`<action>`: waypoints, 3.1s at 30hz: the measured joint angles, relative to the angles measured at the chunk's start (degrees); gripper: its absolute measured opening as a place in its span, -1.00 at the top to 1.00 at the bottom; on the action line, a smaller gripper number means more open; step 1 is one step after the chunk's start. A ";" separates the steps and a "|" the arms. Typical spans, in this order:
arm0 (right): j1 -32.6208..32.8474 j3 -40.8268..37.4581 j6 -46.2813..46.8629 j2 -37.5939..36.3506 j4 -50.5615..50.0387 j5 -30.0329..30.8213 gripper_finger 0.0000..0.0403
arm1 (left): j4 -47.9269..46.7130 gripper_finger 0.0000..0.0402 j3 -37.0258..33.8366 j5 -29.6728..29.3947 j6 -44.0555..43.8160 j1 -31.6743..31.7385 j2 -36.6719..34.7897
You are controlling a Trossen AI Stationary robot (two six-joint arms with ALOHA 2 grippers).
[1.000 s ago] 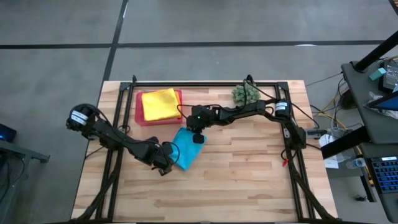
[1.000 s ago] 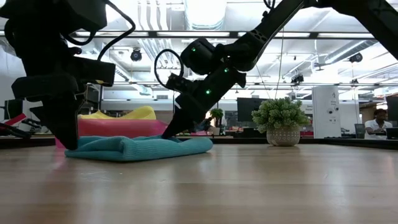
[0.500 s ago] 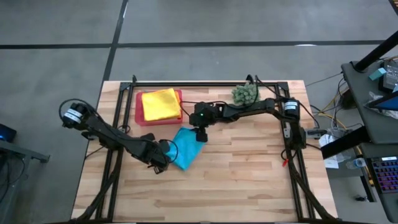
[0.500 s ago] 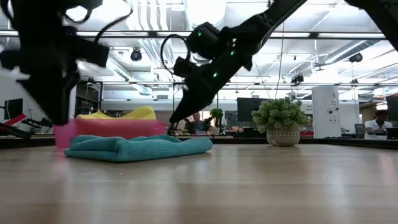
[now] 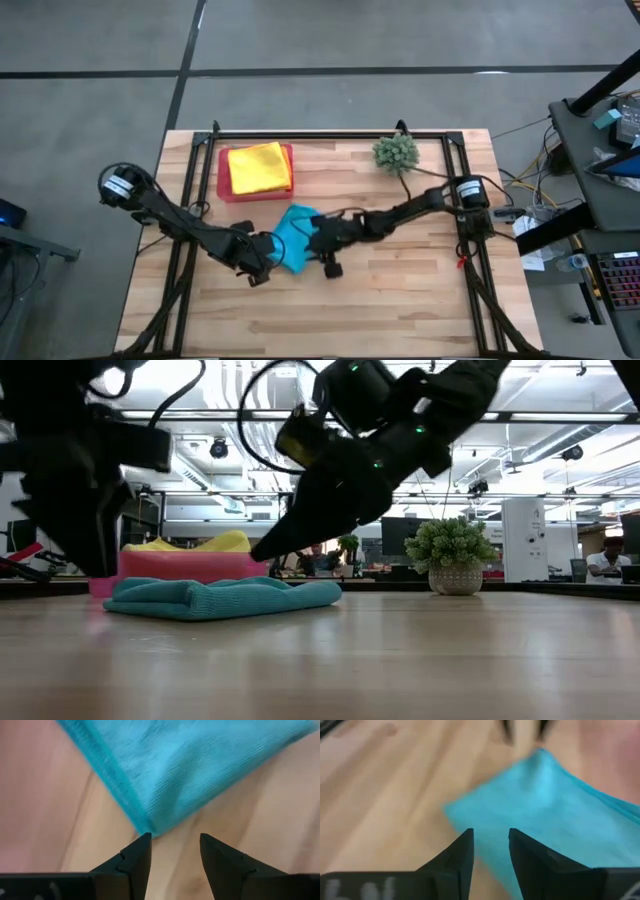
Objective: Fold microfiber towels
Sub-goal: Fold the blue towel
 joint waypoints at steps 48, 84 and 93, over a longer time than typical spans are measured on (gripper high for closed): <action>9.43 2.44 7.11 11.04 10.23 18.47 0.67 | 17.07 0.98 -9.08 -0.23 -5.87 0.24 0.24; 11.42 -3.27 -1.64 -10.30 -30.24 16.54 0.12 | 28.47 0.44 -7.17 13.64 -11.04 0.11 -0.57; 11.42 -17.23 0.21 -19.73 -8.82 18.16 0.16 | 28.98 0.44 -1.39 -7.23 2.54 1.48 -3.46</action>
